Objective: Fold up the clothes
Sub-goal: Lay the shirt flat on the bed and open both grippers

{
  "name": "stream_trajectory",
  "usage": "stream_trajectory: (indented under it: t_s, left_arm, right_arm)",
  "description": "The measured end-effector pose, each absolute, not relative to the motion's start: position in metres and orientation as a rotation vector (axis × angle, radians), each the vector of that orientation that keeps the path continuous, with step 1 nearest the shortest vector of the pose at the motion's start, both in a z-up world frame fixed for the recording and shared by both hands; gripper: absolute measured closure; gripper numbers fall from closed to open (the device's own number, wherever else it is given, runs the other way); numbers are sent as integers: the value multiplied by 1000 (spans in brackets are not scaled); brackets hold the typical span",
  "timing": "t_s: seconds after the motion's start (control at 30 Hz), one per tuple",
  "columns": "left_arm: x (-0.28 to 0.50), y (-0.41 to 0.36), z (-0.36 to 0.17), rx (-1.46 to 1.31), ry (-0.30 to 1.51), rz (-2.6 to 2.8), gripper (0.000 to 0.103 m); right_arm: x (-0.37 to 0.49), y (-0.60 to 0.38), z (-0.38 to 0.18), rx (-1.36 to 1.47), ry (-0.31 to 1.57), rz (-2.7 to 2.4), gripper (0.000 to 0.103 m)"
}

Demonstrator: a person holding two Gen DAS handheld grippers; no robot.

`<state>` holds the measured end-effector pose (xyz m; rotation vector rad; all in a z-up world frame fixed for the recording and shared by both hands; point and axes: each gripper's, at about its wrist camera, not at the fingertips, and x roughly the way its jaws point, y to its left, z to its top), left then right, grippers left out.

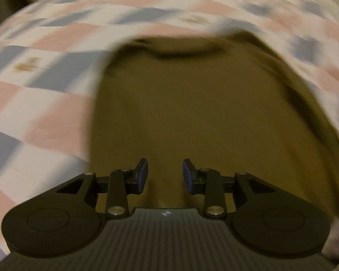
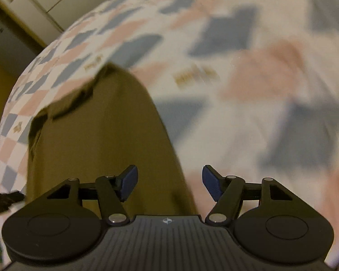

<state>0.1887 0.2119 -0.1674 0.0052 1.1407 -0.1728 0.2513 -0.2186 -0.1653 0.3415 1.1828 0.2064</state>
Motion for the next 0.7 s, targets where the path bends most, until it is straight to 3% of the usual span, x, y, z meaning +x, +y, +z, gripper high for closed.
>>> stream_trajectory:
  t_s: [0.23, 0.43, 0.5, 0.53, 0.7]
  left_arm:
    - [118, 115, -167, -90, 1245, -334, 75]
    - [108, 85, -165, -46, 1245, -320, 75]
    - [107, 76, -171, -55, 1258, -293, 75]
    - [107, 71, -175, -62, 1270, -281, 75]
    - [115, 44, -174, -102, 1285, -193, 75]
  right_arm:
    - [124, -260, -190, 551, 1285, 99, 46]
    - [112, -271, -229, 547, 1298, 124, 46]
    - [121, -274, -235, 537, 1321, 183, 72]
    - [126, -275, -237, 531, 1339, 219, 100]
    - [156, -292, -210, 447, 1336, 394, 101]
